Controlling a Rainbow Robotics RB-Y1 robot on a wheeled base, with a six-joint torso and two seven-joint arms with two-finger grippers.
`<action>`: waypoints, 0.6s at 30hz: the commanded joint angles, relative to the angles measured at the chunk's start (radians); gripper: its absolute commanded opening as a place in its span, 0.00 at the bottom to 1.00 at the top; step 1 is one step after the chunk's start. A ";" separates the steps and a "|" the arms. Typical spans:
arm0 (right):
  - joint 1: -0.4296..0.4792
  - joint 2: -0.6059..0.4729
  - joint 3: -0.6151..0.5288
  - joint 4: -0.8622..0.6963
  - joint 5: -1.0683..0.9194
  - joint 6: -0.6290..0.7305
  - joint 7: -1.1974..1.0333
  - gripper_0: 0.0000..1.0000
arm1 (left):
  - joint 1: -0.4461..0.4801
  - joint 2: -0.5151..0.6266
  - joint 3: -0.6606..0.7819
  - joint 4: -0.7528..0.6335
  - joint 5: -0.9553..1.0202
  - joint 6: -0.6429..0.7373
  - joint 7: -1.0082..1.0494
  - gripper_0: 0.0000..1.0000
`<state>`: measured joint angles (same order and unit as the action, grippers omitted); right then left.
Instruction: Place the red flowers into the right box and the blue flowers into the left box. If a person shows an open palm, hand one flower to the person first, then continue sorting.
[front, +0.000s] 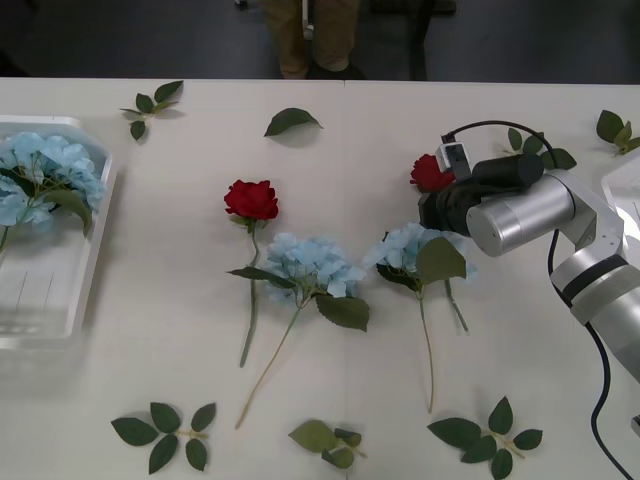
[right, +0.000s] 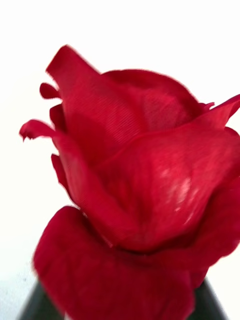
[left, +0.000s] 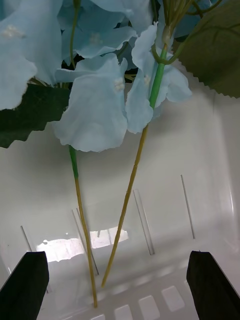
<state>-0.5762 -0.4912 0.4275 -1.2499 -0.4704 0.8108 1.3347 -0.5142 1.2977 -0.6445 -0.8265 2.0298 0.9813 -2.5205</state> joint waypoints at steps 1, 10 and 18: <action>-0.024 0.023 0.017 0.006 -0.002 -0.008 -0.058 0.00 | -0.049 0.015 -0.014 -0.040 0.003 0.102 0.011 0.80; -0.024 0.005 0.004 -0.009 -0.007 -0.001 -0.063 0.00 | -0.136 -0.046 -0.014 -0.224 -0.003 0.247 0.197 0.80; -0.025 -0.116 -0.093 -0.229 -0.096 0.258 -0.058 0.00 | -0.262 -0.215 -0.014 -0.272 -0.269 0.247 0.528 0.80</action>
<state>-0.5777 -0.5249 0.4020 -1.3572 -0.5174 1.0163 1.2970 -0.6957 1.1430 -0.6451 -1.0732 1.8254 1.2184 -2.0214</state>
